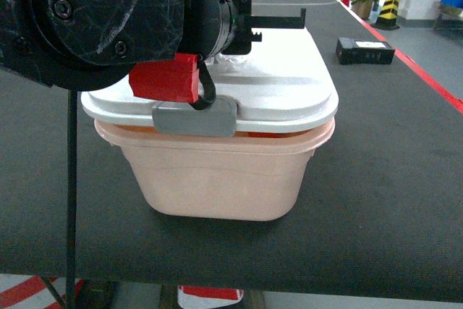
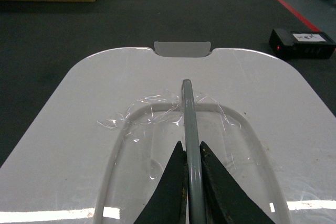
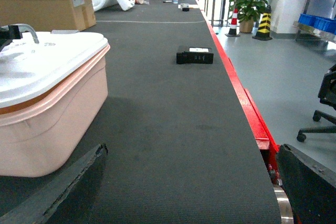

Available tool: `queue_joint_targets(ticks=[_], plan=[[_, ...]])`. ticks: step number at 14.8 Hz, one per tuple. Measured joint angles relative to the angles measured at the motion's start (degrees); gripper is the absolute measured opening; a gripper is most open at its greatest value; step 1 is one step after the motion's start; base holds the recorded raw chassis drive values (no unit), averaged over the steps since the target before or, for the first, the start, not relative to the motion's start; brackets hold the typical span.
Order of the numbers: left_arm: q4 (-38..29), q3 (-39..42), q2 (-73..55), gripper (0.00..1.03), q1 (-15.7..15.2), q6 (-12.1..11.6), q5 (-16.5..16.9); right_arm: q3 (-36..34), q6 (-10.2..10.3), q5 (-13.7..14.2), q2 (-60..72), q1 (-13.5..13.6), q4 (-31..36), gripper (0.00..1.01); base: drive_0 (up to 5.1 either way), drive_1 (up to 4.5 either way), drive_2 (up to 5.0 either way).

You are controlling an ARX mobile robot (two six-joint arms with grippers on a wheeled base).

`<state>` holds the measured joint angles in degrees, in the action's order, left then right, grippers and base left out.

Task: Pick capacitor and pack into box

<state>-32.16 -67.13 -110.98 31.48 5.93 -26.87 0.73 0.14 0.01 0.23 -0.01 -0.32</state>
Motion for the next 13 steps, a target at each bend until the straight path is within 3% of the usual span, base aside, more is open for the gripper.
queue_joint_targets(ticks=[5,9,13], plan=[[-1.4,1.09,-0.13,0.59,-0.13,0.09,0.81,0.0,0.0,0.0,0.0,0.0,0.0,0.98,0.0,0.0,0.0],[-7.76,2.25,5.44,1.0,-2.16,-2.21,1.46,0.0,0.0,0.0,0.0,0.0,0.0,0.98,0.0,0.0,0.0],[-9.2,3.23,10.97,0.98,-4.24,-3.26,2.25,0.0,0.0,0.0,0.0,0.0,0.0,0.98,0.0,0.0,0.0]])
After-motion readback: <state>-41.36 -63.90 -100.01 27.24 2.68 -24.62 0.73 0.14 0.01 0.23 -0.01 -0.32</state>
